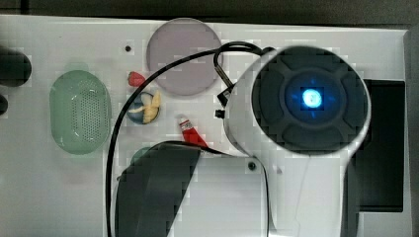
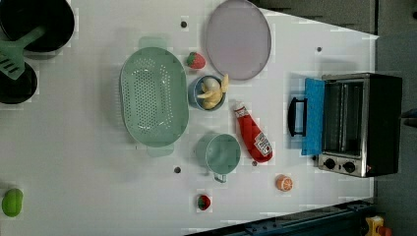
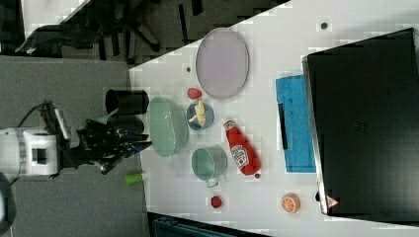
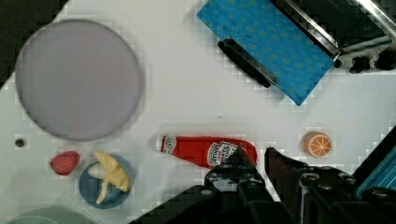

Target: Flap open oven.

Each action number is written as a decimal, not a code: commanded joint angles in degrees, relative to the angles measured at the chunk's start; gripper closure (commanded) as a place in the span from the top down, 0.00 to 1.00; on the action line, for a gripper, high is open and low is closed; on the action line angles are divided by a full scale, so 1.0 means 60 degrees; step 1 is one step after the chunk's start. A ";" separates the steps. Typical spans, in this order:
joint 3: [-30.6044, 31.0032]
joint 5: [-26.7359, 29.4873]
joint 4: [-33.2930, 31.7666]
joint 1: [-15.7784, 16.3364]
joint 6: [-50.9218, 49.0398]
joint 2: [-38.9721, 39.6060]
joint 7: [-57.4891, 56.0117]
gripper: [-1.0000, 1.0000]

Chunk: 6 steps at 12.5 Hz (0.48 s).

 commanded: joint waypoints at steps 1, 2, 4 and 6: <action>-0.0020 0.0090 -0.0006 -0.0020 0.0043 -0.0093 0.0492 0.18; -0.0021 0.0090 -0.0006 -0.0020 0.0044 -0.0081 0.0493 0.18; -0.0020 0.0090 -0.0005 -0.0020 0.0043 -0.0054 0.0492 0.18; -0.0021 0.0090 -0.0006 -0.0020 0.0042 -0.0032 0.0493 0.18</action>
